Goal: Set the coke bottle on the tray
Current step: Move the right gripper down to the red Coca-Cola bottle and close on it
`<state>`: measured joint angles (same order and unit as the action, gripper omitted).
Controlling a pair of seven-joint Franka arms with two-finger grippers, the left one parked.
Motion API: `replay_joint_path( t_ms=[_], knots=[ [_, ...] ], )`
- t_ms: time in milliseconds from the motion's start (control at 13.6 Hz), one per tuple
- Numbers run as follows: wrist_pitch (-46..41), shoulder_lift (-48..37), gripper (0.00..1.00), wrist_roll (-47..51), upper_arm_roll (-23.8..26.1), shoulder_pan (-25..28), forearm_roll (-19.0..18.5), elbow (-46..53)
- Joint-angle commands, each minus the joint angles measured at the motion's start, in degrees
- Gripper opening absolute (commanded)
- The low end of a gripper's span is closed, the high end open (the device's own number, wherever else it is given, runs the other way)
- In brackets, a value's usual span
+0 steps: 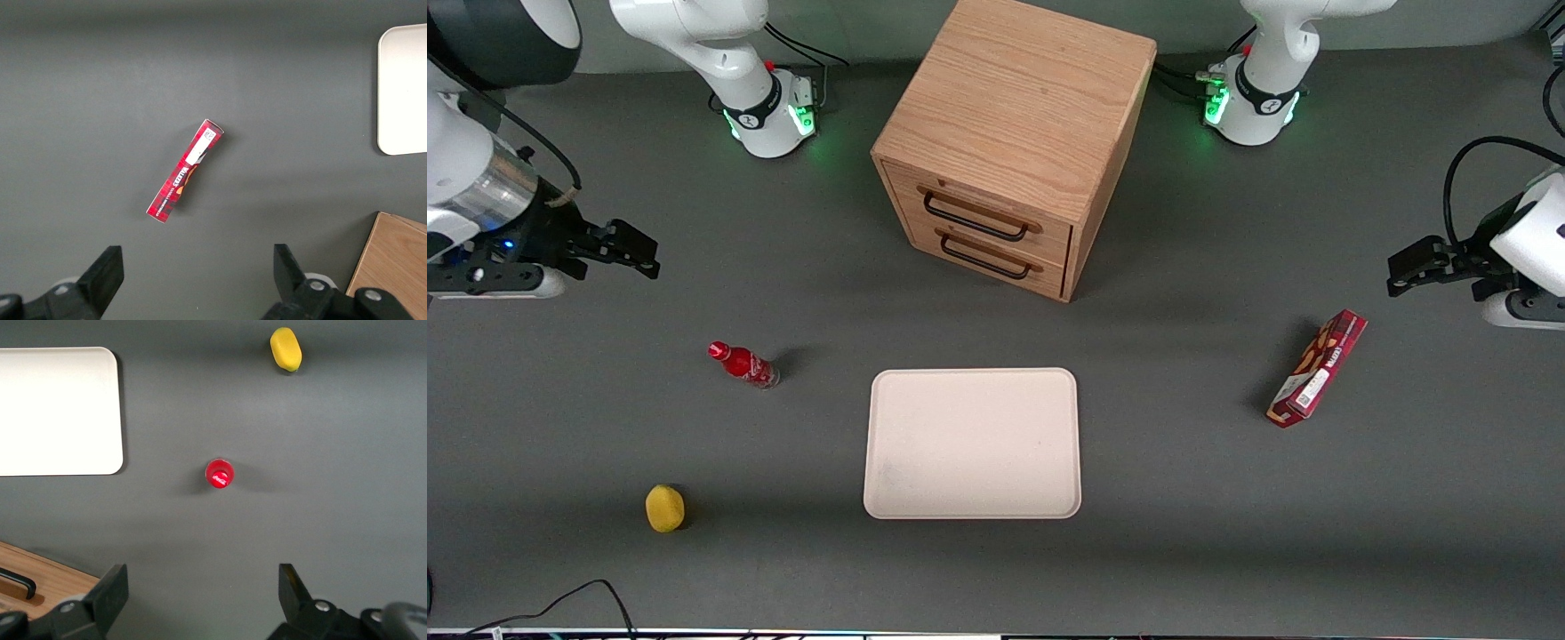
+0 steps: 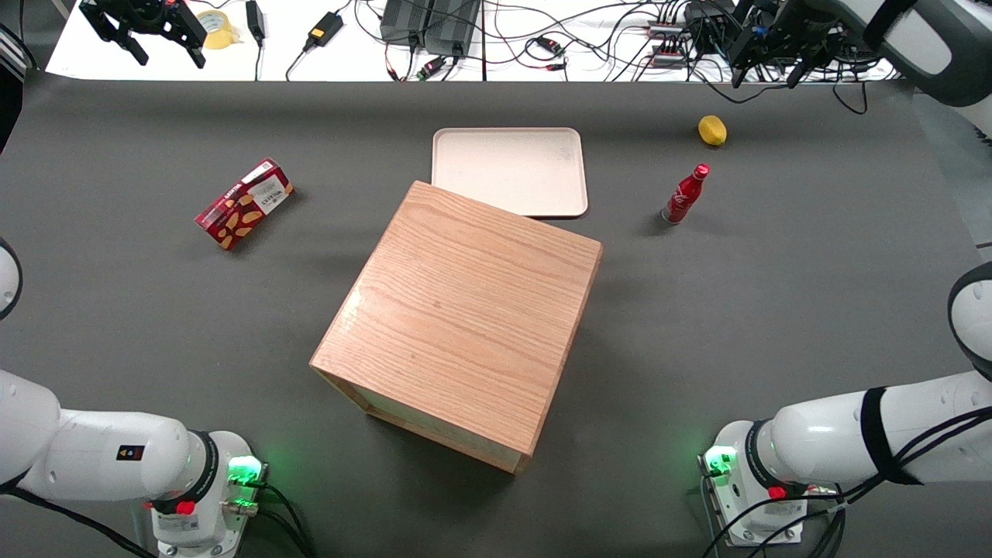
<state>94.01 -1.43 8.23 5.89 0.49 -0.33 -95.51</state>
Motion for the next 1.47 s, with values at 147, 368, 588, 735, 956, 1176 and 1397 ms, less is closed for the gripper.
replay_joint_path(
  t_ms=[147, 368, 588, 735, 956, 1176, 1397],
  knots=[
    [-1.4, 1.9, 1.00, -1.4, 0.2, -0.8, 2.2, 2.3],
    [-0.9, 3.0, 1.00, -1.5, 0.2, -1.1, 2.3, 1.0],
    [7.0, 3.0, 1.00, -3.8, 0.4, -3.0, 2.4, -6.1],
    [14.7, 3.0, 1.00, -5.2, 0.4, -3.0, 2.7, -12.1],
    [29.5, 3.1, 1.00, -5.2, 1.0, -2.7, 2.6, -22.5],
    [39.9, 5.4, 1.00, -5.9, 1.0, -2.4, 2.6, -28.7],
    [43.7, 7.8, 0.99, -6.2, 1.0, -2.4, 1.9, -29.8]
  ],
)
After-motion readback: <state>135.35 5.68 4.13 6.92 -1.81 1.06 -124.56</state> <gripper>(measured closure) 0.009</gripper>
